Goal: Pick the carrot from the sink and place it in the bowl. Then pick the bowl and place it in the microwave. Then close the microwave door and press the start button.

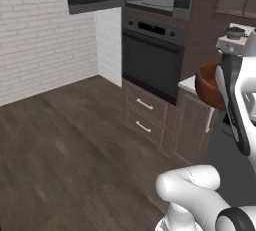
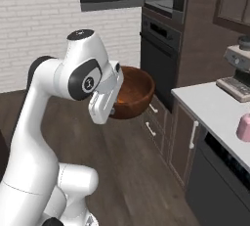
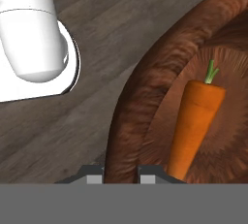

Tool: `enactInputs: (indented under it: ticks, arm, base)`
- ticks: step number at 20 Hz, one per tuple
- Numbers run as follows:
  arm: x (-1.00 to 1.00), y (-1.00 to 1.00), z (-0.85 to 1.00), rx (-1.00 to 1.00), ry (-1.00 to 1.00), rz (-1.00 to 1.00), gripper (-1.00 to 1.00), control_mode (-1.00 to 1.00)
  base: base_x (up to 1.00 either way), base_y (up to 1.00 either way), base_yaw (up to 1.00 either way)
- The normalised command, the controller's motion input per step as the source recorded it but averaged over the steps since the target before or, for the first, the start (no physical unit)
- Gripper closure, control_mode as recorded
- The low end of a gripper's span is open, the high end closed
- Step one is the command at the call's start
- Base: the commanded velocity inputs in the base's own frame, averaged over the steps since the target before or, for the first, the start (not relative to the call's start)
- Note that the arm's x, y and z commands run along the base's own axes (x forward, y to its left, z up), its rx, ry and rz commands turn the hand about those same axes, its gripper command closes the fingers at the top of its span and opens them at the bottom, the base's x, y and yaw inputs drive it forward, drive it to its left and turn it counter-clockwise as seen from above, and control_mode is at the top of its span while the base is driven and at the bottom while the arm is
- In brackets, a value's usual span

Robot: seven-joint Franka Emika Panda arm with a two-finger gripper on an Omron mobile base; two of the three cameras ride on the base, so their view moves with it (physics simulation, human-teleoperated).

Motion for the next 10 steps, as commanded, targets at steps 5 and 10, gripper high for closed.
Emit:
enactInputs:
  ticks: [5,10]
  arm:
    - [0.00,0.00,0.00,0.00,0.00,0.00,1.00,1.00]
    - [0.00,0.00,0.00,0.00,0.00,0.00,1.00,1.00]
  base:
    - [1.00,0.52,-0.01]
    - [1.00,0.60,-0.01]
